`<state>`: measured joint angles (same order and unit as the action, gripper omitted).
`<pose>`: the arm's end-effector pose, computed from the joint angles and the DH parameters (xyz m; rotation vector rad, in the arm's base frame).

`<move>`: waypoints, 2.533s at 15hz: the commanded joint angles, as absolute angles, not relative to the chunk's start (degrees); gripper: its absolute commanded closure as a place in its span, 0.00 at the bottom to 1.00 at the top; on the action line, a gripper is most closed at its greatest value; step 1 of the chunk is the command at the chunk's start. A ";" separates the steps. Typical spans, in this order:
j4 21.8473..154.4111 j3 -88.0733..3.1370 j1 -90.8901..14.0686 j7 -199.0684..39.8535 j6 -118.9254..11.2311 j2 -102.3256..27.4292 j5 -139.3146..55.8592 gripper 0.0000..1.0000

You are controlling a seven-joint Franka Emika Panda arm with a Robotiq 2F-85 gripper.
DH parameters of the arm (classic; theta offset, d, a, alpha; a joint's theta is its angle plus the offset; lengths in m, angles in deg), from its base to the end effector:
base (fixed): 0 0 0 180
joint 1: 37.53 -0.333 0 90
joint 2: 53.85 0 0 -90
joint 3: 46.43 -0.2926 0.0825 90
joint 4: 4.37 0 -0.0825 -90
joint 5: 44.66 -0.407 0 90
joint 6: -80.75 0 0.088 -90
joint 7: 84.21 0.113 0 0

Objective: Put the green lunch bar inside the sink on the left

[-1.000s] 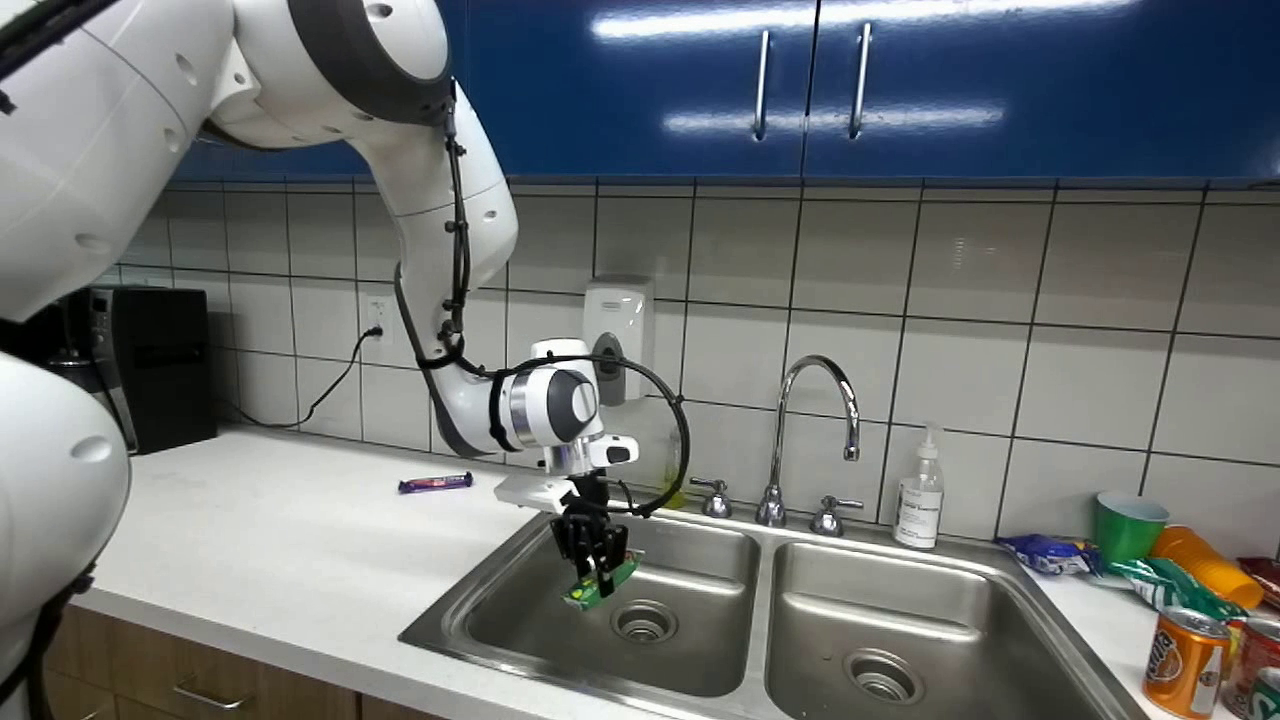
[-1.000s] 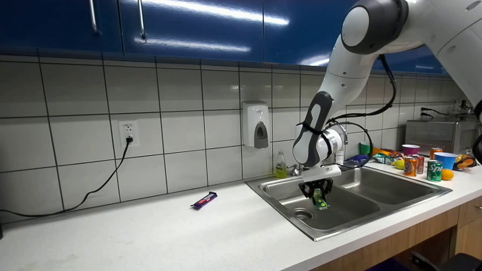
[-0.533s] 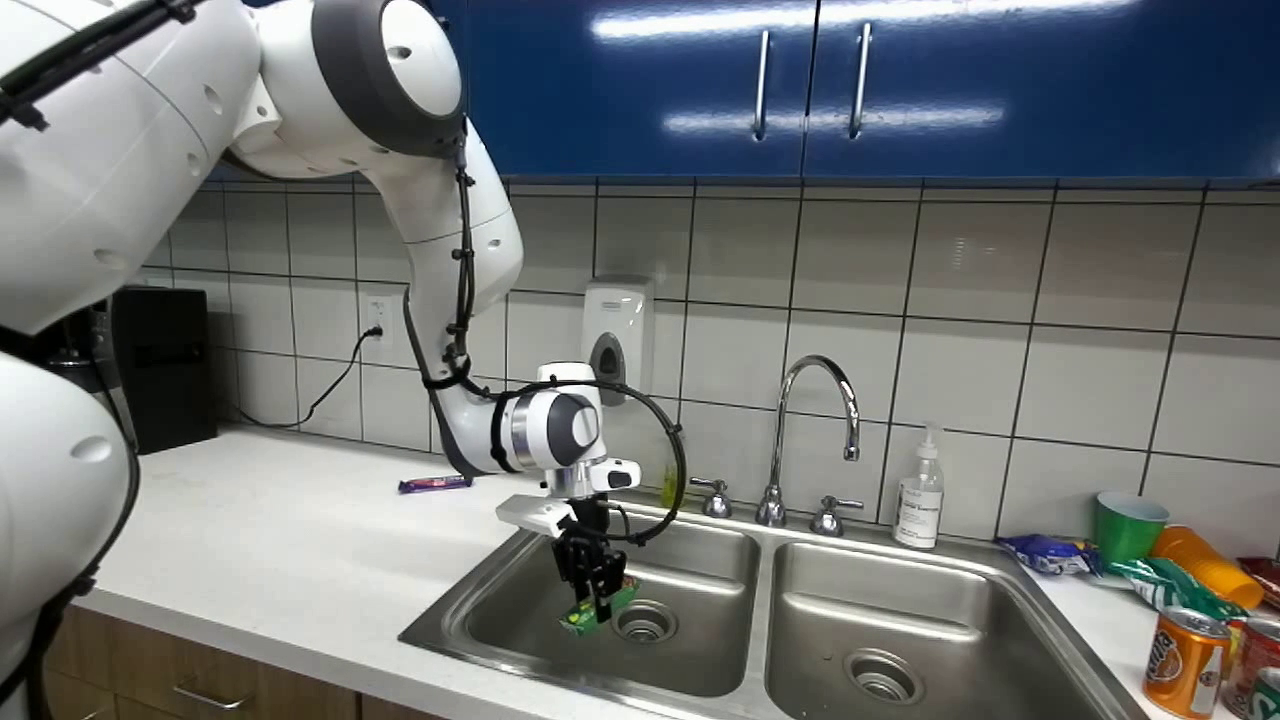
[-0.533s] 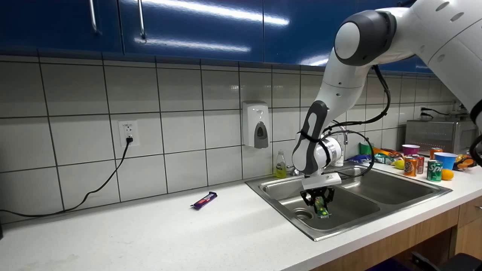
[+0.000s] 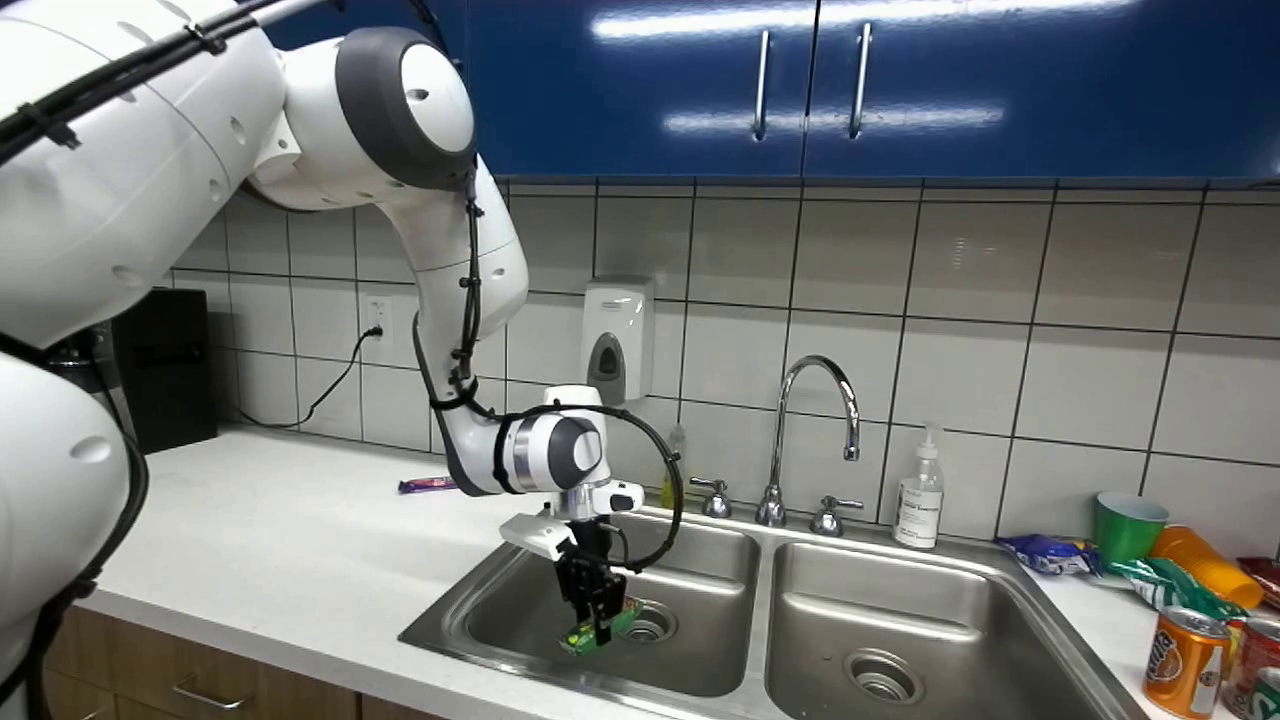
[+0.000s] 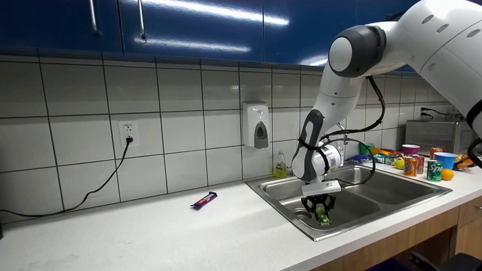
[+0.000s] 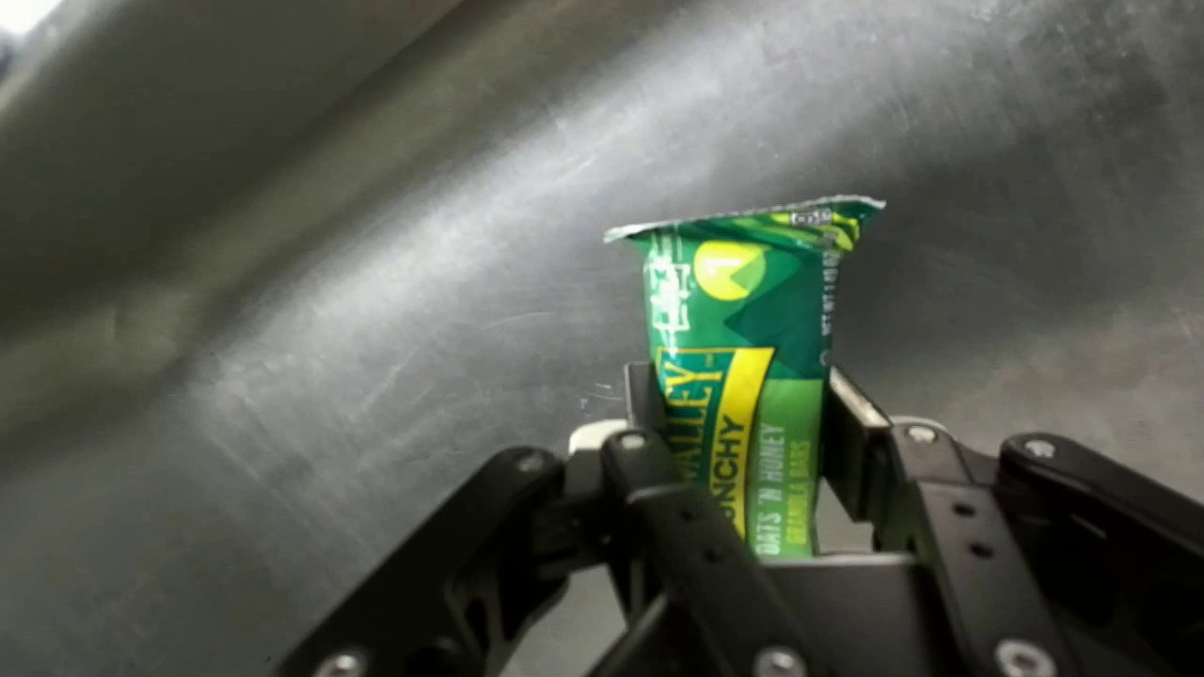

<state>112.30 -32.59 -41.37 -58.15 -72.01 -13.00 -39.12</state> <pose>0.5592 -0.1088 0.0473 2.8455 -0.7111 -0.0602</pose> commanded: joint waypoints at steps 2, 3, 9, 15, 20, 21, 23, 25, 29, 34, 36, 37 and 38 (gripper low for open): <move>109.25 -32.24 -41.00 -59.02 -72.69 -9.30 -41.01 0.83; 108.81 -32.24 -40.95 -59.07 -72.80 -8.60 -41.29 0.83; 105.04 -32.43 -40.59 -59.33 -73.07 -4.03 -43.05 0.83; 100.94 -32.13 -40.57 -59.32 -72.25 -0.36 -44.16 0.83; 100.93 -31.03 -41.47 -58.62 -71.76 -1.45 -43.97 0.17; 101.45 -30.72 -41.86 -58.40 -71.65 -2.25 -43.86 0.10; 103.25 -30.34 -42.71 -58.25 -71.41 -4.86 -43.66 0.00; 105.51 -29.37 -44.24 -57.59 -70.93 -8.06 -43.20 0.00; 109.89 -27.72 -46.42 -57.31 -69.60 -14.19 -41.93 0.00; 115.77 -27.69 -46.30 -60.75 -66.40 -22.98 -38.22 0.00; 118.48 -28.56 -45.55 -62.72 -66.76 -26.78 -36.35 0.00; 119.78 -28.68 -45.49 -63.45 -67.11 -28.53 -35.23 0.00; 121.15 -29.00 -45.24 -64.27 -67.22 -30.40 -34.32 0.00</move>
<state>115.41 -27.80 -46.33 -61.15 -67.75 -22.91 -37.28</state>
